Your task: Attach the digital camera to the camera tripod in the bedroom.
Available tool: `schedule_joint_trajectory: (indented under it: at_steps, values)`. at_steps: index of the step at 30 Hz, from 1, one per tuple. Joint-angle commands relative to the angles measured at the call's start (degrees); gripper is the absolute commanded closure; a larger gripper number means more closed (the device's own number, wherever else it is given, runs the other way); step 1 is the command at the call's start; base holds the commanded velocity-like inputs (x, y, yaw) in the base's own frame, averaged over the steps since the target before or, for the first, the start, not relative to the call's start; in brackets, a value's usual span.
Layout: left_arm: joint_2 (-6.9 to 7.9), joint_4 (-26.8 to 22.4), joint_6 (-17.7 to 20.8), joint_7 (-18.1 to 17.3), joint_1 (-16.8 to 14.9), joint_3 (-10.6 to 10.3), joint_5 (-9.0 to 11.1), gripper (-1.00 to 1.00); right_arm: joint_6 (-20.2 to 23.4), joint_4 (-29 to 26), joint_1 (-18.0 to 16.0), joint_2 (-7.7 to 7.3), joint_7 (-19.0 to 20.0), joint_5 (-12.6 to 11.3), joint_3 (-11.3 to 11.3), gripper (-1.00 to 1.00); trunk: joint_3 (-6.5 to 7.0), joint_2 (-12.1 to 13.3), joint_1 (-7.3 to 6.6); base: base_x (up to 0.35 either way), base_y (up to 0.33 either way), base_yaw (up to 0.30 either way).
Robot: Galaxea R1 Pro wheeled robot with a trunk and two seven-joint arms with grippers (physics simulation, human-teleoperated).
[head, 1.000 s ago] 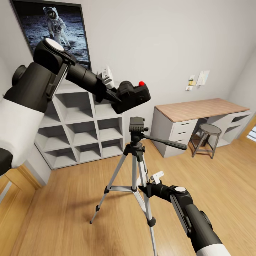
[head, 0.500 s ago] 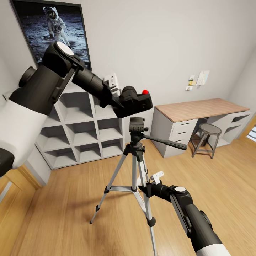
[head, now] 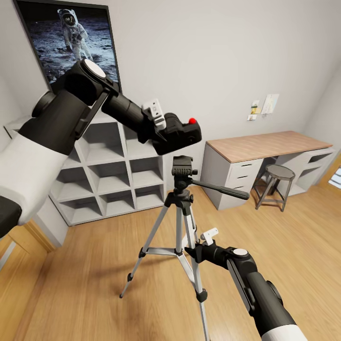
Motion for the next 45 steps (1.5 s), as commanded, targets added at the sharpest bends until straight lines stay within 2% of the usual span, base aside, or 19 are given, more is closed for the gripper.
schedule_joint_trajectory:
  at_steps: [1,10,17,22,24,30,45]
  values:
    - [0.0,-0.08,0.5,-0.29,-0.07,-0.04,-0.53,1.0,-0.56,4.03,-0.06,0.01,0.37,3.32,-0.19,1.0,-0.13,-0.1,0.04,0.0,0.0,0.0]
    - [-0.2,-0.58,0.83,4.55,-0.09,0.15,-0.02,1.0,-0.56,4.03,-0.06,0.01,0.38,3.32,-0.19,1.0,-0.13,-0.1,0.04,0.0,0.0,0.0]
    - [-0.58,-0.65,0.83,4.33,-0.09,0.02,0.01,1.0,-0.56,4.03,-0.06,0.01,0.38,3.32,-0.19,1.0,-0.13,-0.1,0.04,0.0,0.0,0.0]
    - [-1.67,-0.62,0.83,4.27,-0.05,-0.09,0.01,1.0,-0.56,4.03,-0.06,0.0,0.38,3.32,-0.19,1.0,-0.13,-0.1,0.04,0.0,0.0,0.0]
    - [-1.88,-0.62,0.83,4.25,-0.07,-0.65,0.0,1.0,-0.56,4.03,-0.06,0.0,0.38,3.32,-0.19,1.0,-0.13,-0.1,0.04,0.0,0.0,0.0]
    - [-2.01,-0.62,0.83,4.23,-0.05,-4.27,0.01,1.0,-0.56,4.03,-0.06,0.01,0.38,3.32,-0.19,1.0,-0.13,-0.1,0.04,0.0,0.0,0.0]
    - [-1.85,-0.62,0.92,4.14,-0.05,-5.4,-0.04,1.0,-0.56,4.03,-0.06,0.0,0.37,3.32,-0.19,1.0,-0.13,-0.1,0.04,0.0,0.0,0.0]
